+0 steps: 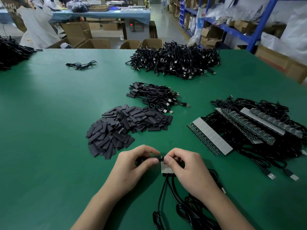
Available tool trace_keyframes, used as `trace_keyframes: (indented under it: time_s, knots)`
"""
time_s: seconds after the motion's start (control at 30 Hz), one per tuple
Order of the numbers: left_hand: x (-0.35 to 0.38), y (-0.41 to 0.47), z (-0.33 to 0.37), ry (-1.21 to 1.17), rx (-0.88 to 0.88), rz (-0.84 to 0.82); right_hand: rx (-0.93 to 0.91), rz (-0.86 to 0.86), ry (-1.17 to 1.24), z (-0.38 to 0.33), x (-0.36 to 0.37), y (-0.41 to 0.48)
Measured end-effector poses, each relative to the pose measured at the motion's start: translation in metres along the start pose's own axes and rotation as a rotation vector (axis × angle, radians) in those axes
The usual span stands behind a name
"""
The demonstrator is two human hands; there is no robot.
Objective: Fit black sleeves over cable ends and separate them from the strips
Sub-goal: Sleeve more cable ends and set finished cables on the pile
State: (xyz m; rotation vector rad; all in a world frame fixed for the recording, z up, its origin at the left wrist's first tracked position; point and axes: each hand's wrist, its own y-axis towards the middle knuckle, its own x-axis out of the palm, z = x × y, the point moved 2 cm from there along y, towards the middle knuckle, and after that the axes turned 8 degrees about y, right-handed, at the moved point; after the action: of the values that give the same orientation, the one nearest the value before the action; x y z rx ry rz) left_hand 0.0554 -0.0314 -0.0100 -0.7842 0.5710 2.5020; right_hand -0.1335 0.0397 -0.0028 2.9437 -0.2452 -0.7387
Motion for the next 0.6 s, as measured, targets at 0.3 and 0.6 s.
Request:
trace_keyframes:
  time_s: [0.3,0.6]
  knots:
    - [-0.0058,-0.0005,0.0085,0.229,0.201,0.136,0.038,-0.017,0.096,-0.0028,-0.0009,-0.0011]
    - [-0.0034,0.0001,0.006,0.131,0.175,0.159,0.051,-0.017,0.132,-0.0021,-0.0007,-0.0006]
